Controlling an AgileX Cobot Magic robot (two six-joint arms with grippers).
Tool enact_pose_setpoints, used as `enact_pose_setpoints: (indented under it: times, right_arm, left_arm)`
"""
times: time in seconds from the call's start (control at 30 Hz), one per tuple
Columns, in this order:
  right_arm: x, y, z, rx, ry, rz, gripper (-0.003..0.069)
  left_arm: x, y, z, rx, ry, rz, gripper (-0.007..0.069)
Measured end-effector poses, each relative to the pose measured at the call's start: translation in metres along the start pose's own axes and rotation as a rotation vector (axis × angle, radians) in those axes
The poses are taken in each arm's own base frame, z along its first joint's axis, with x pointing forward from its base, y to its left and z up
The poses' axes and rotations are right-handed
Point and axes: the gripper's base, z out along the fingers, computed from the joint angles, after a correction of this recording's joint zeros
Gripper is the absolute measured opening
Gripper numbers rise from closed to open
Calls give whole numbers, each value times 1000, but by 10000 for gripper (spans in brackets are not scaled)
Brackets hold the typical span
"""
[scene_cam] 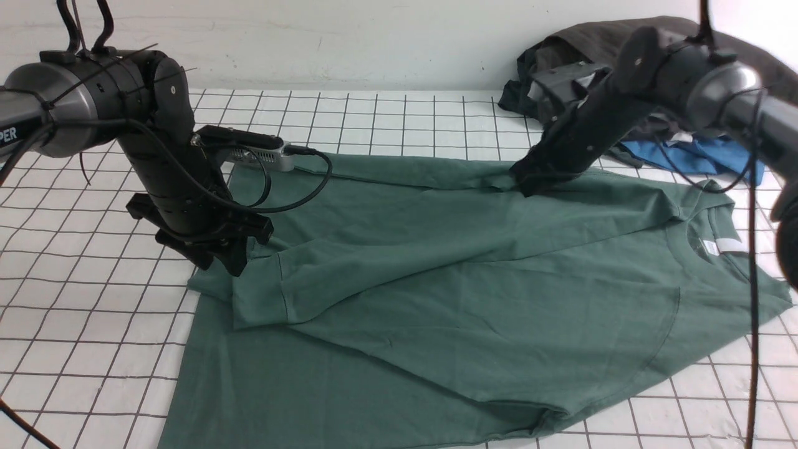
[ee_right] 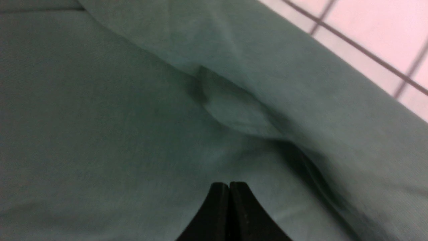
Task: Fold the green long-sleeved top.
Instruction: Use the left arm to drag and drop the cuff onto the cuff closest to the left arm
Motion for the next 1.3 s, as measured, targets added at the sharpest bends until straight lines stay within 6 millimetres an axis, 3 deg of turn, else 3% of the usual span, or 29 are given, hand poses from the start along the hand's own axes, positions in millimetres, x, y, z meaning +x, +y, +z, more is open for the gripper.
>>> enact_pose_setpoints:
  times: [0.13,0.27,0.4,0.57,0.6,0.63,0.67,0.7,0.73,0.8,0.87,0.93,1.03,1.1,1.13,1.17,1.23,1.3]
  right_arm:
    - [-6,-6,19,122,-89,-47,-12]
    - [-9,-26,28,224,-244,126,-12]
    - [-12,-46,18,261,-364,345,-9]
    - [-25,-57,-26,268,-391,403,-3]
    - [-33,-55,-50,270,-399,393,-1]
    - [-34,-56,-53,273,-405,392,-1]
    - [-40,-54,-78,276,-414,379,0]
    - [-40,-53,-81,276,-414,377,0]
    - [-44,-52,-105,286,-419,359,0]
    - [-46,-48,-130,297,-408,334,0]
    - [-45,-44,-148,305,-379,316,0]
    - [-44,-42,-153,303,-360,311,0]
    - [-40,-37,-160,286,-301,312,1]
    - [-36,-36,-159,274,-253,315,3]
    - [-36,-36,-159,273,-250,315,3]
    - [-34,-35,-160,268,-234,314,3]
    - [-33,-32,-166,264,-214,295,5]
    - [-34,-28,-178,264,-212,267,8]
  left_arm:
    - [2,-1,0,10,25,8,301]
    - [2,-1,0,12,26,12,301]
    - [2,0,0,5,26,16,301]
    - [1,2,0,-20,8,21,304]
    - [-1,3,0,-30,-14,25,320]
    - [-2,3,0,-31,-17,25,324]
    - [-4,3,0,-34,-47,24,352]
    - [-5,3,0,-34,-49,24,356]
    - [-6,2,2,-25,-63,17,396]
    - [-7,1,3,-6,-64,5,430]
    - [-7,0,7,8,-56,-4,448]
    - [-7,0,10,13,-48,-8,444]
    - [-7,2,23,17,-22,-2,390]
    - [-8,3,33,18,-8,17,262]
    - [-8,3,33,18,-8,18,262]
    - [-8,3,35,19,-7,25,181]
    - [-8,3,33,19,-6,43,61]
    - [-8,1,20,17,-28,62,16]
